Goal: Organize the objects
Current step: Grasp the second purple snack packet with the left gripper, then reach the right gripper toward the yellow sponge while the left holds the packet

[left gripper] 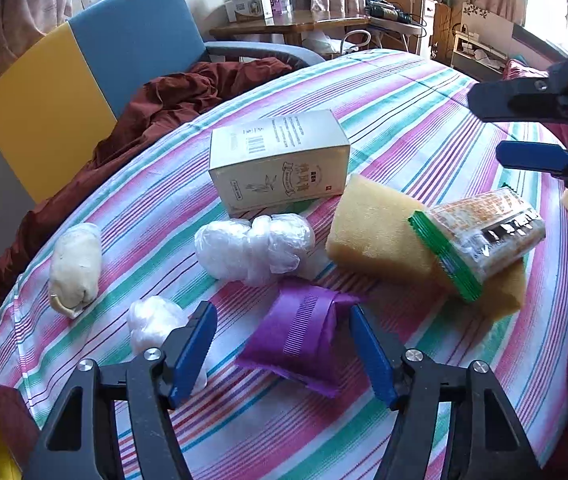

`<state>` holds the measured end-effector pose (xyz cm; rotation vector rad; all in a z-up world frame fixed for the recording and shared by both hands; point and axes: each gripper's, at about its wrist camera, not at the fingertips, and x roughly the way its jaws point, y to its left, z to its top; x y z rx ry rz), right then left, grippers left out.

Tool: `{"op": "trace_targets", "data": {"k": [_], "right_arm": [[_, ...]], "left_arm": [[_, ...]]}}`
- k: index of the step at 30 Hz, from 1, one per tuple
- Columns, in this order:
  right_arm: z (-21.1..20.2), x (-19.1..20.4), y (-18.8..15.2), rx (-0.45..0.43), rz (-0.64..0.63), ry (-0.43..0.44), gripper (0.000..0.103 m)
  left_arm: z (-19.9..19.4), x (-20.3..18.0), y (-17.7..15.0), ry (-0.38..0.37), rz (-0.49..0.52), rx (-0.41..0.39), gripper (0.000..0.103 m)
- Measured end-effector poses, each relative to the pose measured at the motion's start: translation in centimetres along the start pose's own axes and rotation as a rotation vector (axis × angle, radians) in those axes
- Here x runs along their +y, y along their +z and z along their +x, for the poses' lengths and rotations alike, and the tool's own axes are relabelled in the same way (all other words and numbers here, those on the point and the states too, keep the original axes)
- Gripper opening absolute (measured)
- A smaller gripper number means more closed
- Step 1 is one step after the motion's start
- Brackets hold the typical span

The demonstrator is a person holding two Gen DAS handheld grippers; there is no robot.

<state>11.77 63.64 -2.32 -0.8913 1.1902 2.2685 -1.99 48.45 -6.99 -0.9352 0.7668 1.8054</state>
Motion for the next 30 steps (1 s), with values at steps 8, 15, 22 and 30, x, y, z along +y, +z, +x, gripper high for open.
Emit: {"op": "trace_targets", "data": {"k": [8, 15, 22, 30], "right_arm": [[-0.8, -3.4, 0.9, -0.063, 0.138, -0.115, 0.068], [1.6, -3.3, 0.6, 0.064, 0.127, -0.123, 0.068], [2.6, 0.2, -0.4, 0.187, 0.023, 0.226, 0.069], [3.0, 1.2, -1.0, 0.191, -0.044, 0.125, 0.069]], "left_arm": [[0.6, -0.3, -1.6, -0.069, -0.028, 0.016, 0.04], [-2.7, -1.9, -6.2, -0.078, -0.064, -0.004, 0.04], [-6.3, -2.3, -11.9, -0.083, -0.142, -0.013, 0.04], [-8.2, -2.2, -15.0, -0.064, -0.196, -0.031, 0.04]]}}
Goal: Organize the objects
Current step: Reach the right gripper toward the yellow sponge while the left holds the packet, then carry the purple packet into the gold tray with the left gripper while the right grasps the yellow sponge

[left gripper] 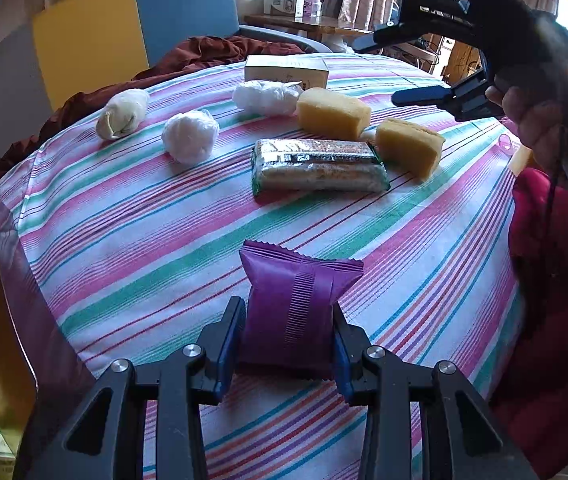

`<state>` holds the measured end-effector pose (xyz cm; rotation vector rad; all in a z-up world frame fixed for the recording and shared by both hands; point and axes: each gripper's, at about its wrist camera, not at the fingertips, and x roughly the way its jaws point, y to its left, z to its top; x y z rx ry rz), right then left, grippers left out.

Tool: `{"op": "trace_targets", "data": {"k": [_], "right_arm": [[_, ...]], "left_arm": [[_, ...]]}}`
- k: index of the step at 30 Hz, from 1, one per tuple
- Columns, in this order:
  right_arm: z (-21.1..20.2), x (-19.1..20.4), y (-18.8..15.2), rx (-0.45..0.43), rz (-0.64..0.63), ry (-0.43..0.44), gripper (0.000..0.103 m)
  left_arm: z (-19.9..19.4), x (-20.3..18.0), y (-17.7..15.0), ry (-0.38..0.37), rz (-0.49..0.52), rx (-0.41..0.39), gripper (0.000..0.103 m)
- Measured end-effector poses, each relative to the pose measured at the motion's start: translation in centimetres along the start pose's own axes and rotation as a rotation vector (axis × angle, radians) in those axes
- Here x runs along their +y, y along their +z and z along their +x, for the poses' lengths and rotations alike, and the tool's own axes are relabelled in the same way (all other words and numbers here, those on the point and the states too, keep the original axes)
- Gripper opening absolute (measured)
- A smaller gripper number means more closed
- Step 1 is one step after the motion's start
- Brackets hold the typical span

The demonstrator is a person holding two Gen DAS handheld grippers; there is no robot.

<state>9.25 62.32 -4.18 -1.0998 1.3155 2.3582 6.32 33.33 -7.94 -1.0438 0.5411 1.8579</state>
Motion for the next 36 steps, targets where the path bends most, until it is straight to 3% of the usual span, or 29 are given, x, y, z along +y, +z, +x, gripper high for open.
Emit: {"op": "trace_targets", "data": {"k": [4, 7, 9, 12, 14, 18, 20, 23, 36], "right_arm": [[-0.9, -0.6, 0.6, -0.099, -0.013, -0.215, 0.069], [-0.1, -0.7, 0.5, -0.058, -0.038, -0.277, 0.069], [1.5, -0.4, 0.0, 0.015, -0.075, -0.315, 0.071], [3.3, 0.7, -0.7, 0.07, -0.178, -0.431, 0.08], [4.1, 1.2, -1.1, 0.096, -0.216, -0.444, 0.085], [4.7, 1.4, -1.8, 0.12, -0.256, -0.514, 0.083], [4.9, 1.1, -1.9, 0.129, -0.257, -0.554, 0.068], [5.0, 1.0, -1.9, 0.13, -0.262, -0.574, 0.061], [6.0, 0.8, -2.2, 0.153, -0.294, -0.606, 0.059]], "left_arm": [[0.5, 0.5, 0.3, 0.004, 0.0, -0.015, 0.04], [0.6, 0.7, 0.2, -0.001, -0.006, -0.021, 0.04], [0.6, 0.8, 0.1, -0.006, -0.009, -0.023, 0.04], [0.5, 0.9, 0.0, -0.01, -0.015, -0.027, 0.04], [0.6, 1.0, 0.0, -0.013, -0.019, -0.03, 0.04], [0.6, 1.1, 0.0, -0.016, -0.024, -0.033, 0.04], [0.6, 1.2, 0.0, -0.016, -0.026, -0.034, 0.04], [0.6, 1.1, -0.1, -0.012, -0.025, -0.038, 0.04], [-1.5, 1.2, -0.4, 0.007, -0.055, -0.054, 0.039]]}}
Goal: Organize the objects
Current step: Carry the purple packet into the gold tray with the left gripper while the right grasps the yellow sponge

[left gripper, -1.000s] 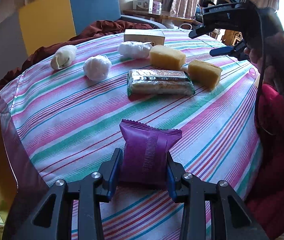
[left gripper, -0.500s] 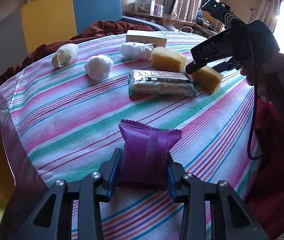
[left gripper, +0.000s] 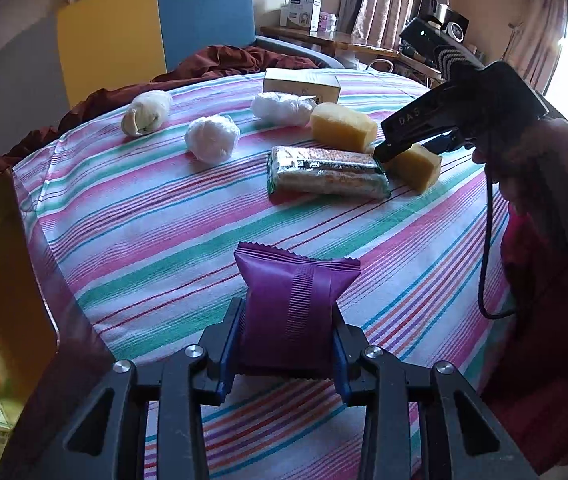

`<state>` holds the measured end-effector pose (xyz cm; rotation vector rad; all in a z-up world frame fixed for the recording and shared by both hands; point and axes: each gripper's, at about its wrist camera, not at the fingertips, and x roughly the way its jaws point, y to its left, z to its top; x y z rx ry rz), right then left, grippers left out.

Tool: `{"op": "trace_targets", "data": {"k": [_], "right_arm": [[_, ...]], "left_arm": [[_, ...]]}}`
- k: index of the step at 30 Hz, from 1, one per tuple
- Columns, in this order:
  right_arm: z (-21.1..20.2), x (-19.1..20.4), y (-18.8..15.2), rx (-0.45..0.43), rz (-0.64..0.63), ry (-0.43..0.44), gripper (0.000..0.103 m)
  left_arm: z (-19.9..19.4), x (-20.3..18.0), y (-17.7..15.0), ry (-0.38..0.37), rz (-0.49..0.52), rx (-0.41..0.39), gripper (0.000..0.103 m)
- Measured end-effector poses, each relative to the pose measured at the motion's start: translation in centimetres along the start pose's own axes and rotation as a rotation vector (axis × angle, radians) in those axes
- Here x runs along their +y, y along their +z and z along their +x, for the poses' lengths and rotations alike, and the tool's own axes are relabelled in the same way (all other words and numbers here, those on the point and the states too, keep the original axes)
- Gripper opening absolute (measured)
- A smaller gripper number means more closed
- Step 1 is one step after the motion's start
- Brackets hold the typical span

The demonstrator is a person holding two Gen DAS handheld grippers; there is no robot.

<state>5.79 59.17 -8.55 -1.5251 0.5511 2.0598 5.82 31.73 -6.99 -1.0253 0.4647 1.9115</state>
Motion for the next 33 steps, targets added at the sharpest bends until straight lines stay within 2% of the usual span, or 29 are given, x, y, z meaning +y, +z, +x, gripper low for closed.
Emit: {"op": "trace_targets", "data": {"k": [5, 10, 15, 21, 26, 28, 33], "right_arm": [[0.2, 0.4, -0.1, 0.005, -0.025, -0.031, 0.059], [0.2, 0.6, -0.1, 0.001, -0.032, -0.042, 0.059], [0.1, 0.8, -0.2, -0.004, -0.047, -0.059, 0.059], [0.0, 1.5, 0.0, -0.009, -0.061, -0.077, 0.059], [-0.1, 1.3, -0.5, -0.01, -0.067, -0.084, 0.059], [0.4, 2.5, -0.6, -0.011, -0.07, -0.087, 0.059], [0.4, 2.5, -1.3, -0.013, -0.077, -0.093, 0.059]], "left_arm": [[-3.8, 1.2, 0.7, -0.004, -0.039, -0.076, 0.039], [-7.7, 5.7, 1.2, 0.03, -0.163, -0.14, 0.039], [-10.9, 13.4, 0.6, 0.156, -0.312, -0.174, 0.039], [-12.6, 23.8, -1.2, 0.329, -0.495, -0.123, 0.039], [-10.9, 31.5, -2.4, 0.421, -0.633, -0.027, 0.039], [-9.9, 33.5, -2.9, 0.454, -0.661, 0.005, 0.039], [-7.5, 36.4, -3.6, 0.467, -0.695, 0.069, 0.039]]}}
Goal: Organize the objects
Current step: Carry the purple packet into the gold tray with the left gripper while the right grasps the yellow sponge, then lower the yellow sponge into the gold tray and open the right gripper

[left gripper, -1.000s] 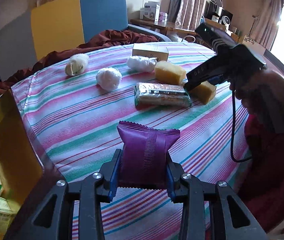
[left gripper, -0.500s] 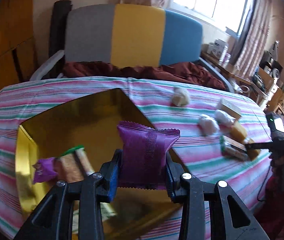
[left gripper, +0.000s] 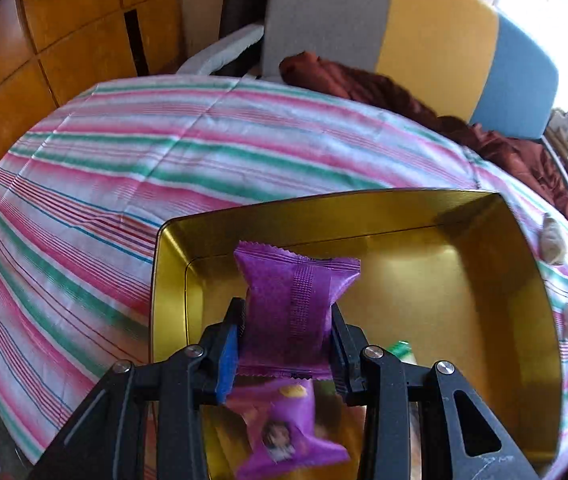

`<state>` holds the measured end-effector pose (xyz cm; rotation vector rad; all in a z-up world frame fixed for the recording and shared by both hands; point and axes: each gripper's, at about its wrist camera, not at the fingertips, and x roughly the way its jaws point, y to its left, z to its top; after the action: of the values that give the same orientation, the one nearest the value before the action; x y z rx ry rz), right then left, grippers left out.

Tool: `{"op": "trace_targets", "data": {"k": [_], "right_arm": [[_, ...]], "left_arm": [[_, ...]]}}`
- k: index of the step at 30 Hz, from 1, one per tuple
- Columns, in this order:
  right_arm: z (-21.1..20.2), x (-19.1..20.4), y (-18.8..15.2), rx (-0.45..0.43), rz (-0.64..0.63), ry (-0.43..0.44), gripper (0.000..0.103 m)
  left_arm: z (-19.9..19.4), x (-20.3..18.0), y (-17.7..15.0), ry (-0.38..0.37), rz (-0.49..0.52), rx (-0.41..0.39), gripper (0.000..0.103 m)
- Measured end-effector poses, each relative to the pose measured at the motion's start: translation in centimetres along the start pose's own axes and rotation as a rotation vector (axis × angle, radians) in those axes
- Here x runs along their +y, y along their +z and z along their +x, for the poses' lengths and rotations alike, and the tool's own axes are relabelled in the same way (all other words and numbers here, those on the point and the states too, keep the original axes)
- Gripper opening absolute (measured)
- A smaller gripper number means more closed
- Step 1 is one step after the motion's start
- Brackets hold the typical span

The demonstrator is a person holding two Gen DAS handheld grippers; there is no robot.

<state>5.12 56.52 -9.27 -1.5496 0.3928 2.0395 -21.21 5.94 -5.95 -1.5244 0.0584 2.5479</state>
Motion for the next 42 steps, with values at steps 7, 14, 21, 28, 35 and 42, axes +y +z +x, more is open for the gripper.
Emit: {"op": "trace_targets", "data": {"k": [7, 14, 21, 28, 35, 42], "right_arm": [[0.2, -0.2, -0.5, -0.002, -0.006, -0.006, 0.059], [0.0, 0.3, -0.5, -0.003, -0.005, -0.008, 0.059], [-1.7, -1.5, 0.0, -0.043, 0.067, 0.021, 0.055], [-7.0, -3.2, 0.5, -0.231, 0.169, 0.07, 0.055], [-15.5, 8.6, 3.3, -0.358, -0.101, 0.336, 0.056], [-15.9, 28.6, 1.4, -0.248, -0.419, 0.543, 0.056]], "left_arm": [[1.4, 0.4, 0.5, 0.031, -0.002, 0.02, 0.04], [-0.9, 0.7, 0.2, 0.016, -0.016, -0.032, 0.042], [-8.1, 0.0, -3.4, -0.042, 0.011, -0.199, 0.051], [-13.3, -0.6, -8.1, -0.083, 0.058, -0.314, 0.053], [-14.7, 0.4, -10.8, -0.098, 0.049, -0.346, 0.053], [-14.4, 2.2, -12.7, -0.104, 0.008, -0.334, 0.056]]}}
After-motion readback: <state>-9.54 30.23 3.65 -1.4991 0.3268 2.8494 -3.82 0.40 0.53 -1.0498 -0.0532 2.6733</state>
